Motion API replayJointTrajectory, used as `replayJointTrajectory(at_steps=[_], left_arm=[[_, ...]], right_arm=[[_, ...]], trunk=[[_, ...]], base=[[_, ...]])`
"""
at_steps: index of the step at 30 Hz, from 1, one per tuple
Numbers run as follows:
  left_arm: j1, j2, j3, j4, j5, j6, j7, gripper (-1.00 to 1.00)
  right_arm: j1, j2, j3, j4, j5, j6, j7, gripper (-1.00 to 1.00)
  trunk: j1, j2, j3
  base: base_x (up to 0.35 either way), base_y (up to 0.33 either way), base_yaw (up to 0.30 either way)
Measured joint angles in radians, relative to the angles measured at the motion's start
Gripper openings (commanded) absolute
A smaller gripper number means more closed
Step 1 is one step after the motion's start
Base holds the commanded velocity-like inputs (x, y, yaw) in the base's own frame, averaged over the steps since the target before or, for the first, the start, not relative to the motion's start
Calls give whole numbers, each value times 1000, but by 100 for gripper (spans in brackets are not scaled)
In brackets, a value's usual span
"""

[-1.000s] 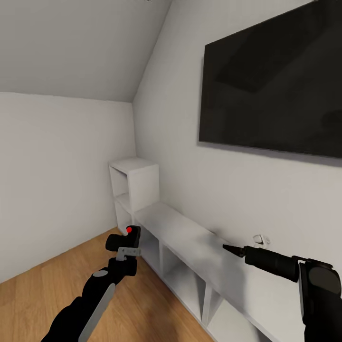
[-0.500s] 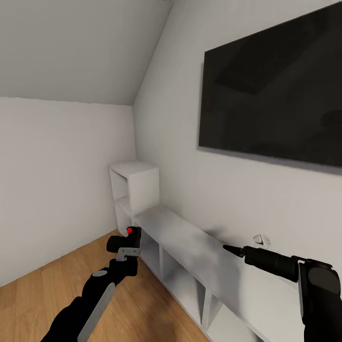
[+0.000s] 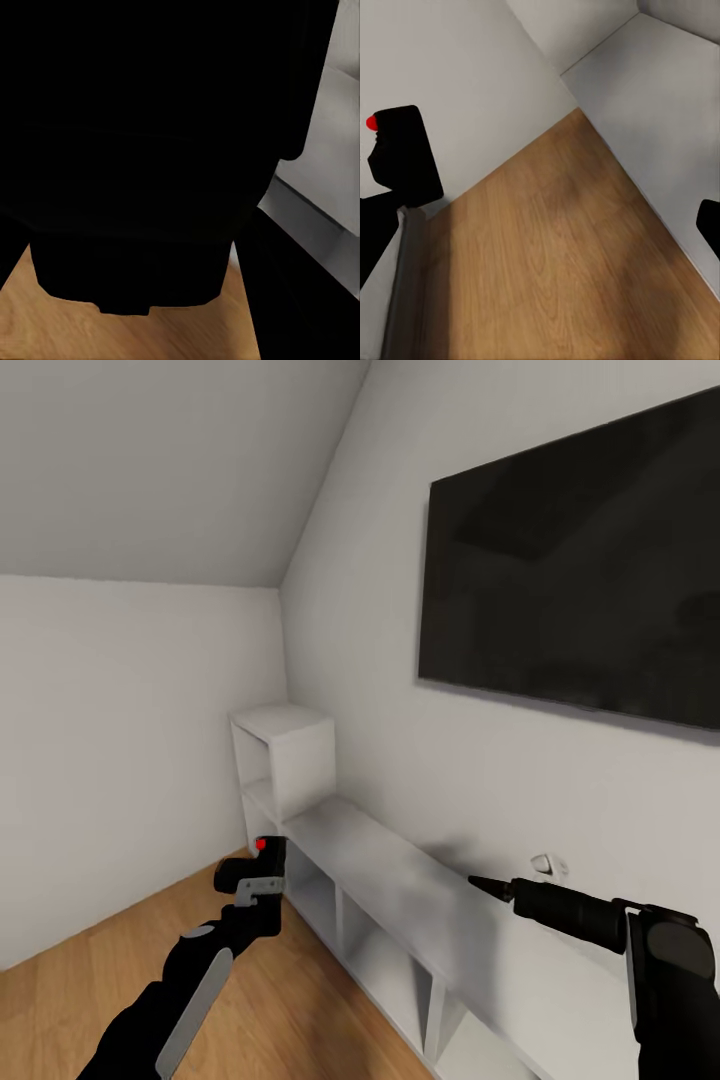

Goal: Attach the digital camera to the camera tripod in the bedroom.

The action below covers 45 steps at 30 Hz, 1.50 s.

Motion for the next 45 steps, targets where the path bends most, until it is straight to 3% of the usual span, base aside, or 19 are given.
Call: replayJointTrajectory(at_steps=[11,14,18,34,36,39,41,42,45], left_arm=[[0,1,11,-1,2,0,0,-100],[0,1,49,-2,2,1,0,-100],[0,0,69,-1,6,1,0,-100],[0,0,76,3,13,1,-2,-100],[0,0,75,3,24,2,-3,-100],[0,1,73,5,69,19,-9,-100],[0,2,71,7,107,36,-11,-100],[0,4,70,8,141,47,-11,-100],[0,5,70,8,165,55,-11,-100]], right_arm=[[0,-1,-2,1,0,0,0,100],[0,-1,-4,1,0,0,0,100],[0,-1,-5,1,0,-1,0,100],[0,-1,-5,2,2,0,0,100],[0,-1,-4,4,3,0,-6,100],[0,2,-5,7,4,-4,-46,100],[0,3,-5,8,2,-18,-85,100],[0,4,-6,8,1,-45,-138,100],[0,4,-6,8,-2,-79,-207,100]], trunk=[[-42,77,34],[-54,98,44],[-69,126,56],[-130,238,107],[-138,252,113],[-150,273,122],[-157,287,128],[-161,294,132],[-173,315,141]], base=[[0,0,0],[0,0,0],[0,0,0],[0,0,0],[0,0,0],[0,0,0],[0,0,0],[0,0,0],[0,0,0]])
